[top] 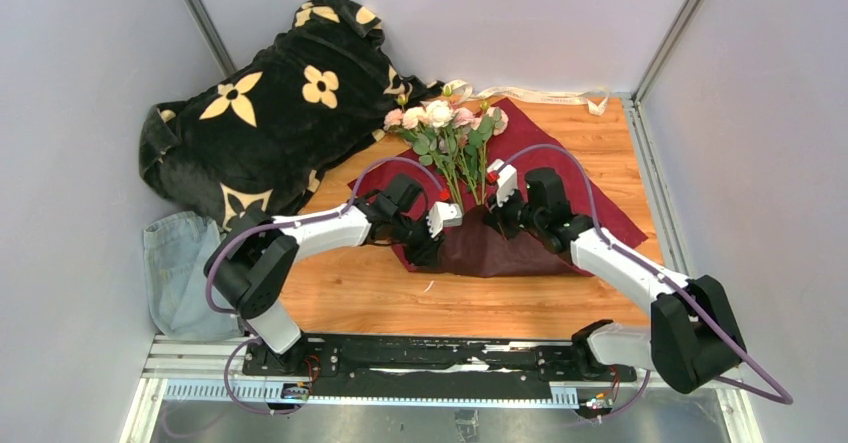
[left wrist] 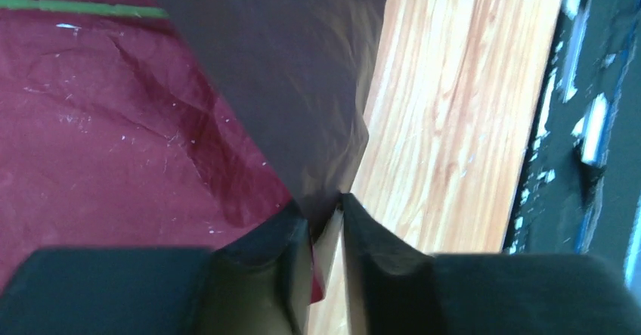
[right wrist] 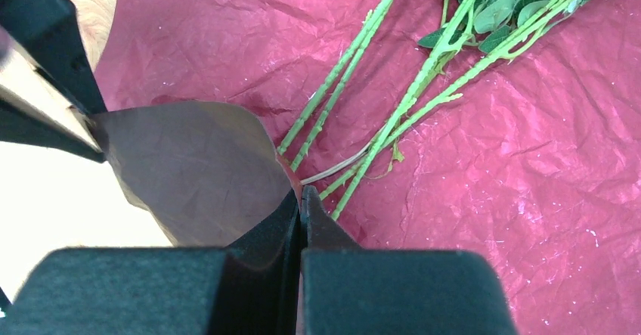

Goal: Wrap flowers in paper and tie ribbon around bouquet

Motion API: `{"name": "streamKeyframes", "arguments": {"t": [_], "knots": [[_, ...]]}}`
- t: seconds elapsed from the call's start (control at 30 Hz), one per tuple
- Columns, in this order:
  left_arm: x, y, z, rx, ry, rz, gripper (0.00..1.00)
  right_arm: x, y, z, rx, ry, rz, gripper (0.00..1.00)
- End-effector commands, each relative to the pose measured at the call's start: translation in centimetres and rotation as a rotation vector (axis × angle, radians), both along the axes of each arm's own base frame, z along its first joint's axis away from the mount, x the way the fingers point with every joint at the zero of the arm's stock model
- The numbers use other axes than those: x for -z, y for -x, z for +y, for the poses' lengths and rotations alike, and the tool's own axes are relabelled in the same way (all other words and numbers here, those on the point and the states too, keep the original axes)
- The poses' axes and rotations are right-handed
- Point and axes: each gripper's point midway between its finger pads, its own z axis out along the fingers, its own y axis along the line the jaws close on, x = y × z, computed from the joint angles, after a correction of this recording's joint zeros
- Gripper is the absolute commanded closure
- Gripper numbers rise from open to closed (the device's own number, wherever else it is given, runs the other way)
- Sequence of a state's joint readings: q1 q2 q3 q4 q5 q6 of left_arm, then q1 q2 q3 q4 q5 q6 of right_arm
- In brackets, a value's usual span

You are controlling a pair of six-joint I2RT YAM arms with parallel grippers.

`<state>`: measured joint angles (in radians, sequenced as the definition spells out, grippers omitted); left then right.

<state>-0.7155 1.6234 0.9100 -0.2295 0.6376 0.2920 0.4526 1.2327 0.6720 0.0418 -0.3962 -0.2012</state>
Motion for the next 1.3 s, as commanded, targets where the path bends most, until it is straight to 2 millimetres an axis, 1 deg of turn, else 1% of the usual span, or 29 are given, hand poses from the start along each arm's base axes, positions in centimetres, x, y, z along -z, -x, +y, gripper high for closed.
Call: {"name": "streamKeyframes", "arguments": {"t": [0.0, 0.03, 0.1, 0.17, 0.2, 0.23, 0.27, 0.3, 0.33, 0.37, 0.4, 0.47, 0.53, 0.63, 0.73, 0.77, 0.83, 0.9, 0.93, 1.03, 1.13, 1.17, 1.2, 1.23, 1.27], "knots": [[0.5, -0.9, -0.7, -0.018, -0.013, -0.011, 0.88, -0.2, 0.4, -0.7, 0.022, -0.016, 0.023, 1.00], [0.4, -1.2, -0.6, -0.024, -0.020, -0.026, 0.99, -0.2, 0.4, -1.0, 0.034, -0.014, 0.024, 1.00], [0.2, -1.7, -0.5, -0.042, -0.031, -0.042, 1.00, -0.7, 0.1, -1.9, 0.085, -0.012, 0.020, 0.90], [0.3, -2.6, -0.3, -0.092, -0.062, -0.053, 1.00, -1.4, -0.2, -3.2, 0.168, -0.015, 0.029, 0.70], [0.5, -2.8, -0.1, -0.108, -0.081, -0.049, 1.00, -1.9, -0.4, -3.9, 0.215, -0.015, 0.036, 0.64], [0.8, -3.0, 0.0, -0.124, -0.104, -0.039, 1.00, -2.5, -0.4, -4.5, 0.262, -0.011, 0.050, 0.61], [1.1, -3.2, 0.0, -0.134, -0.122, -0.025, 1.00, -2.6, -0.1, -5.5, 0.311, 0.016, 0.084, 0.60], [1.2, -3.3, 0.0, -0.146, -0.133, -0.011, 1.00, -3.5, -0.2, -5.7, 0.333, 0.020, 0.083, 0.60], [1.7, -3.3, 0.1, -0.162, -0.151, 0.008, 1.00, -3.7, 0.7, -6.2, 0.345, 0.043, 0.132, 0.60], [1.9, -3.4, 0.1, -0.176, -0.162, 0.017, 1.00, -4.5, 0.9, -6.1, 0.351, 0.040, 0.147, 0.61], [2.5, -3.6, 0.2, -0.190, -0.184, 0.030, 1.00, -4.9, 1.8, -6.1, 0.360, 0.049, 0.199, 0.62], [3.2, -3.9, 0.5, -0.209, -0.222, 0.040, 1.00, -4.6, 3.1, -6.0, 0.376, 0.065, 0.280, 0.65], [3.8, -4.2, 0.9, -0.235, -0.262, 0.048, 1.00, -3.6, 4.5, -5.3, 0.361, 0.087, 0.343, 0.70], [4.3, -4.2, 1.5, -0.266, -0.299, 0.067, 1.00, -2.8, 6.3, -3.1, 0.277, 0.040, 0.387, 0.77], [4.5, -4.1, 1.9, -0.276, -0.316, 0.068, 1.00, -2.9, 7.6, 0.1, 0.148, -0.130, 0.410, 0.83], [4.5, -4.1, 2.0, -0.279, -0.320, 0.068, 1.00, -2.8, 7.9, 0.8, 0.122, -0.173, 0.425, 0.84], [4.5, -4.1, 2.0, -0.282, -0.319, 0.067, 1.00, -1.7, 8.2, 1.3, 0.118, -0.198, 0.464, 0.88], [4.5, -4.1, 2.0, -0.288, -0.318, 0.067, 1.00, 0.5, 8.2, 1.0, 0.171, -0.182, 0.521, 0.91], [4.4, -4.1, 2.0, -0.290, -0.318, 0.066, 1.00, 2.1, 8.1, 0.4, 0.217, -0.148, 0.546, 0.93], [4.5, -4.1, 2.2, -0.295, -0.326, 0.064, 1.00, 6.0, 7.9, -1.3, 0.331, -0.066, 0.628, 0.98], [4.2, -4.2, 2.6, -0.298, -0.330, 0.052, 1.00, 8.9, 7.4, -3.7, 0.443, 0.031, 0.665, 1.00], [4.1, -4.3, 2.7, -0.298, -0.328, 0.047, 1.00, 9.5, 7.3, -4.2, 0.463, 0.055, 0.664, 1.00], [3.9, -4.4, 2.8, -0.296, -0.328, 0.041, 0.99, 9.9, 7.3, -4.6, 0.474, 0.070, 0.669, 1.00], [3.6, -4.5, 2.9, -0.294, -0.328, 0.031, 0.91, 10.3, 7.3, -4.7, 0.475, 0.082, 0.677, 1.00], [3.3, -4.6, 3.1, -0.279, -0.334, 0.012, 0.80, 10.7, 7.5, -4.6, 0.466, 0.090, 0.691, 1.00]]}}
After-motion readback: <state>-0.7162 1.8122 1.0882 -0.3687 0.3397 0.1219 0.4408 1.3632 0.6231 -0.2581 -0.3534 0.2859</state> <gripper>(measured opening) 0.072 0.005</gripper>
